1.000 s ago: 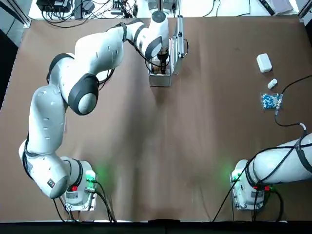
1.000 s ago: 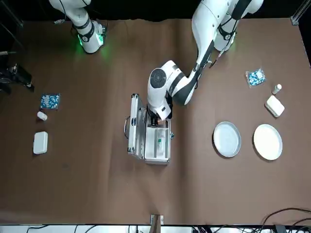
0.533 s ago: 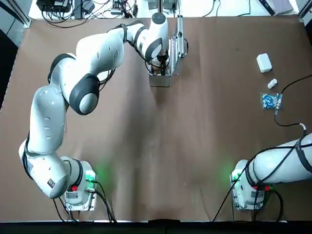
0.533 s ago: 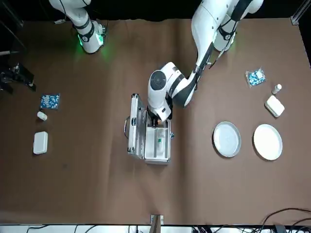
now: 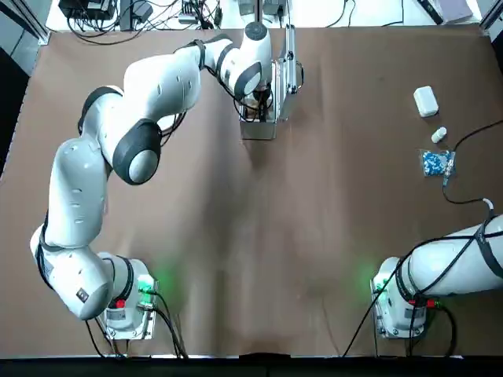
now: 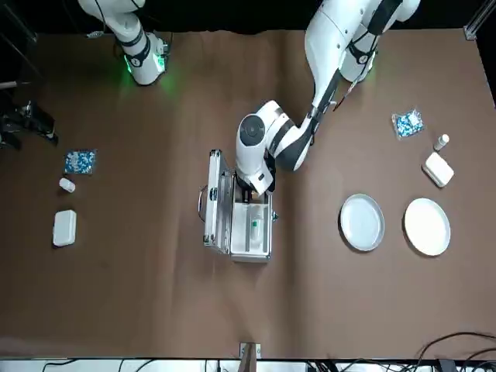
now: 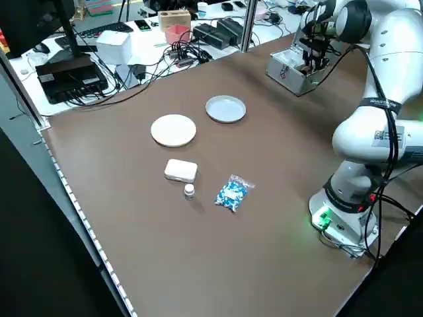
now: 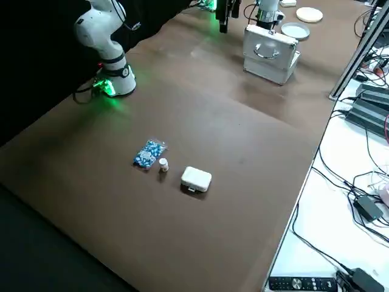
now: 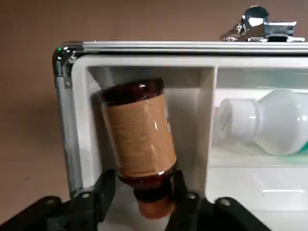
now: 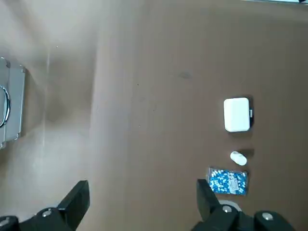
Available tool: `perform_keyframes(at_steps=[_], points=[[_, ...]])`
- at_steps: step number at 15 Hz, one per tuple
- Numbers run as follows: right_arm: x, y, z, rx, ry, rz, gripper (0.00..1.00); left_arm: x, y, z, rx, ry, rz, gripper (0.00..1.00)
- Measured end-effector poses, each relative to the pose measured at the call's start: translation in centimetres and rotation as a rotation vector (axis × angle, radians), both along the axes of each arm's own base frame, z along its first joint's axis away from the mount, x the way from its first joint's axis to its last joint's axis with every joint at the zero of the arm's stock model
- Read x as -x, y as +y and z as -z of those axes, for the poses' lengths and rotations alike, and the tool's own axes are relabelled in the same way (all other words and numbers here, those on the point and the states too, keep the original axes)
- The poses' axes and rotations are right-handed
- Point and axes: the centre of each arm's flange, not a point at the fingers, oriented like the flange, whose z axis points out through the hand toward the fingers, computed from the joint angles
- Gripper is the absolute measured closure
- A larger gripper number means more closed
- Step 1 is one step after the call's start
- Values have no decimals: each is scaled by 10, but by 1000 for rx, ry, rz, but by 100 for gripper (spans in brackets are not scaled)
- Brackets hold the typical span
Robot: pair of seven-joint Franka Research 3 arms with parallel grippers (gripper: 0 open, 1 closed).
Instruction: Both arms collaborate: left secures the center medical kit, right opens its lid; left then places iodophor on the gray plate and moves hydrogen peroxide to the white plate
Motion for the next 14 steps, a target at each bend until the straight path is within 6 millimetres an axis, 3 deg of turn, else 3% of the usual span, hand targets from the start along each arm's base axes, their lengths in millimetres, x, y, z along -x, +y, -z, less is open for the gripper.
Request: perform_keyframes(at_steps=[2, 3, 9, 12, 14], points=[[0, 0, 0, 0, 0, 0, 2, 0, 0, 0, 0, 0, 0, 58], [0, 0, 0, 0, 0, 0, 2, 0, 0, 0, 0, 0, 0, 66], [2, -3, 2, 0, 21, 4, 1, -4, 1, -3, 10, 0, -10, 67], [2, -2, 2, 0, 20, 3, 1, -6, 0, -15, 20, 4, -19, 67], [2, -2, 2, 0, 19, 3, 1, -10, 2, -32, 43, 0, -33, 67]])
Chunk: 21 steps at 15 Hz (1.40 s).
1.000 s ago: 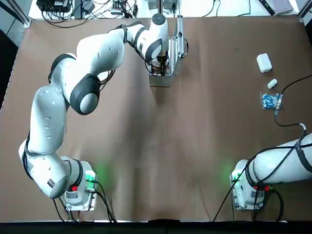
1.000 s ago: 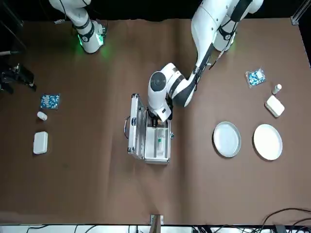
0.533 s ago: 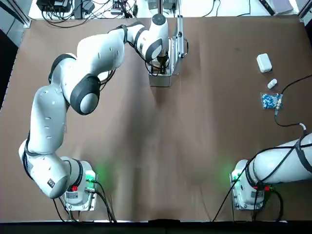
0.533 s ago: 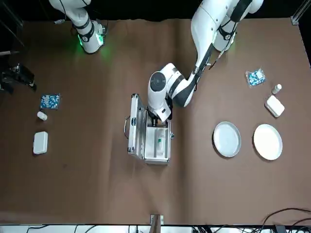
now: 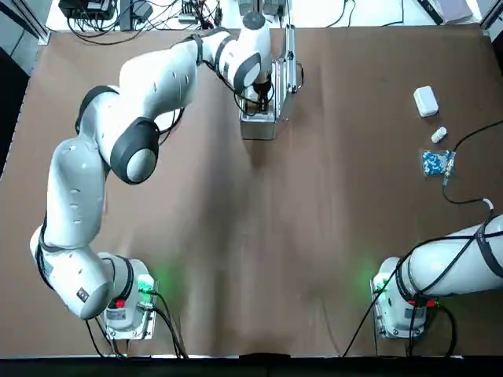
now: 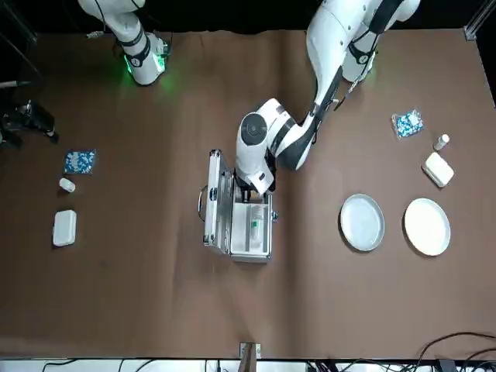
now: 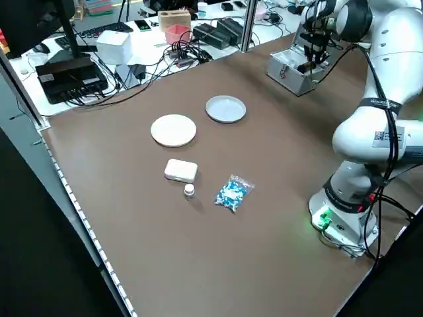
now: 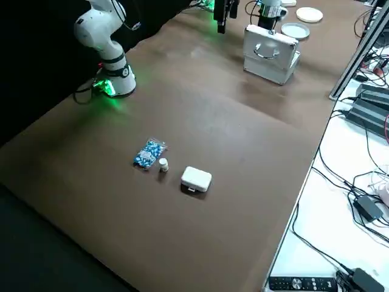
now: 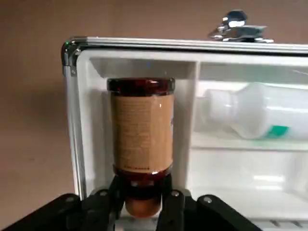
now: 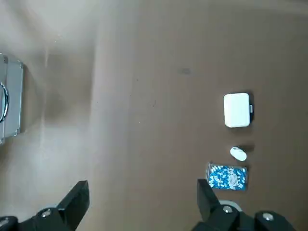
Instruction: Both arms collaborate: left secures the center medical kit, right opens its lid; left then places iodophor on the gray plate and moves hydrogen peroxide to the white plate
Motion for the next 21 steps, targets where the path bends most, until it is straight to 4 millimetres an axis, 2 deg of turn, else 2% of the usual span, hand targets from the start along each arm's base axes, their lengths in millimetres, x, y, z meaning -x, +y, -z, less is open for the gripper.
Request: perform_keyframes(at_steps=[2, 4, 8, 11, 12, 15, 18, 21], points=[[0, 0, 0, 0, -1, 0, 1, -7, 5, -25, 23, -18, -15, 67], [0, 0, 0, 0, -1, 0, 1, -19, 19, -47, 52, -19, -52, 67], [0, 2, -1, 0, -1, -4, 1, -59, 69, -76, 116, 6, -90, 67], [1, 3, -1, 0, 0, -5, 1, -91, 124, -91, 165, 48, -93, 67], [1, 3, -1, 0, 0, -6, 2, -111, 163, -104, 192, 59, -91, 67], [1, 3, -1, 0, 0, -6, 2, -137, 226, -112, 217, 68, -79, 67], [2, 3, -3, -1, -3, -6, 1, -160, 294, -118, 262, 70, -48, 67], [4, 3, -5, -1, -6, -6, 1, -171, 352, -124, 300, 75, -6, 67]])
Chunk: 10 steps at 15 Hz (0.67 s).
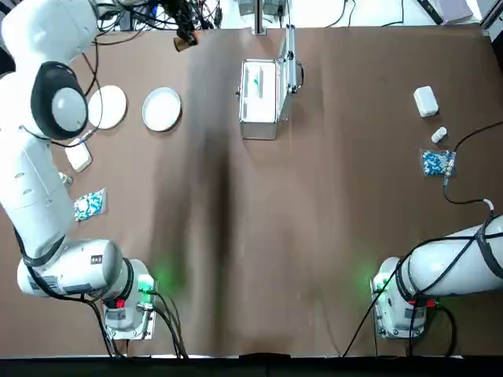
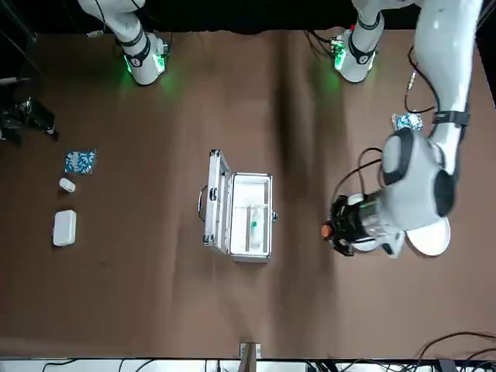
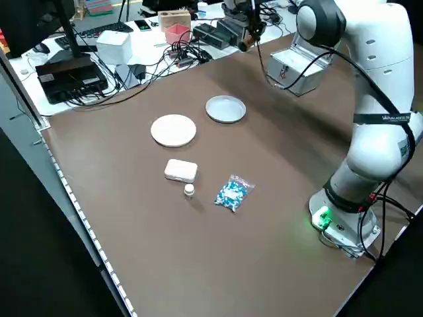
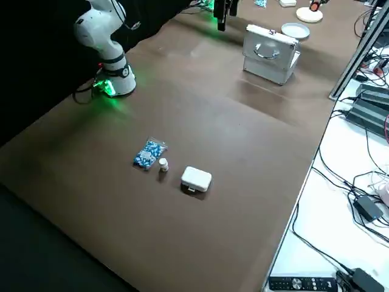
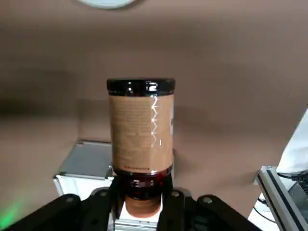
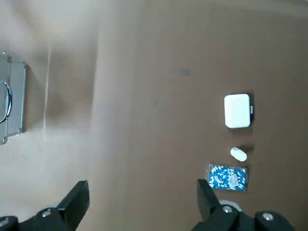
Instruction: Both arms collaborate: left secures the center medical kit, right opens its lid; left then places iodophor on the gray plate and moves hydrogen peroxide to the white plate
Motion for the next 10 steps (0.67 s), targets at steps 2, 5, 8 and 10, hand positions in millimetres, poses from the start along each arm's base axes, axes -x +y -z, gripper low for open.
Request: perform_keyframes(at_steps=[2, 5, 8, 10], points=[[1, 0, 0, 0, 5, 0, 1, -1, 34, -5, 40, 11, 39, 67], [1, 0, 1, 0, 7, 1, 2, 0, 73, -19, 107, -4, 102, 67], [1, -1, 1, 0, 7, 3, 1, 2, 81, -23, 141, -8, 135, 67], [1, -1, 1, 0, 8, 2, 2, 4, 80, -21, 161, -8, 170, 67]])
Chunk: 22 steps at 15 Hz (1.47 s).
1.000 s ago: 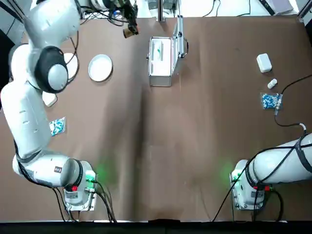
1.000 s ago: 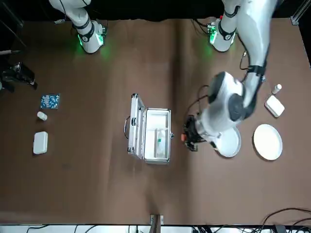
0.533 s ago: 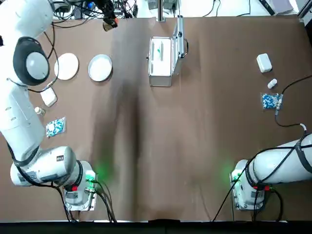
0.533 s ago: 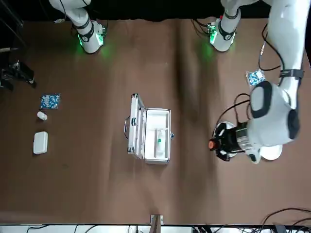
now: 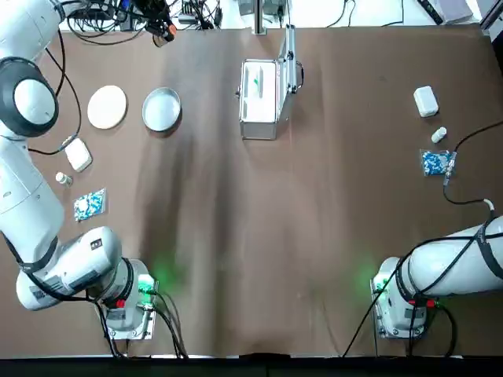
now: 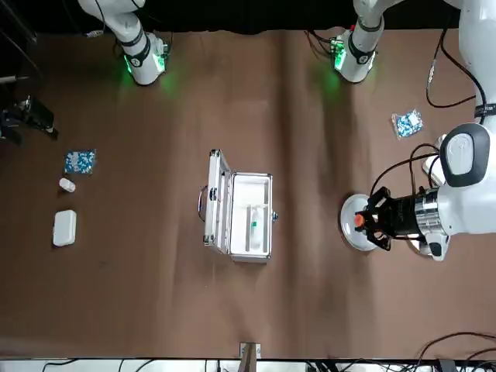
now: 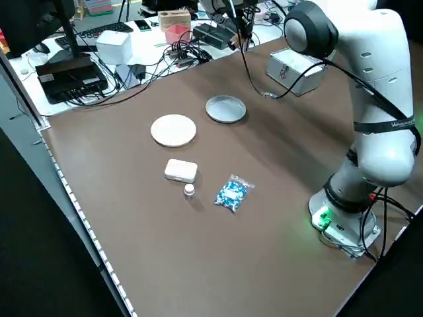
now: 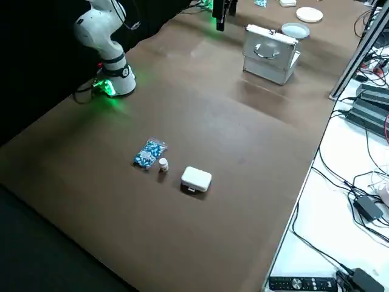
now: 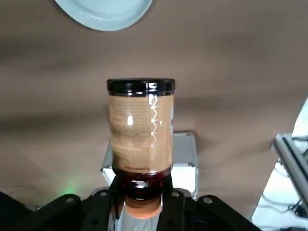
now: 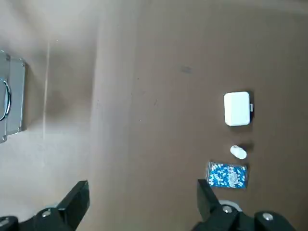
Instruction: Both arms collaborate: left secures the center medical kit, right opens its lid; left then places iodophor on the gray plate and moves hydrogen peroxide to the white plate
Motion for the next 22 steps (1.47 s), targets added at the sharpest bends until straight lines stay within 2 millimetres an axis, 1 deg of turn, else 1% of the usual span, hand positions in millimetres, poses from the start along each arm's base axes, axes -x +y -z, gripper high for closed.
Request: perform_keyframes(at_steps=[2, 4, 6, 10, 11, 13, 17, 19, 22], points=[[0, 0, 1, 0, 4, -1, 1, 0, 4, -2, 91, 14, -9, 67], [1, 1, 1, 0, 7, -2, 1, -1, 20, -2, 184, 33, -30, 67], [1, 1, 2, 0, 10, -3, 1, 1, 34, 3, 214, 48, -15, 67], [1, 1, 2, 0, 10, -2, 1, 0, 43, 17, 239, 58, -3, 67], [1, 1, 2, 0, 10, -2, 1, -1, 48, 23, 247, 65, -8, 67], [1, 1, 2, 0, 12, -2, 1, -4, 64, 43, 277, 73, -12, 67], [2, 1, 4, 0, 21, -2, 1, -8, 95, 80, 391, 60, -14, 67], [2, -1, 5, 0, 23, 2, 1, -7, 111, 104, 439, 55, 3, 67], [2, -3, 6, 0, 25, 6, 1, 0, 135, 144, 548, 71, 15, 67]])
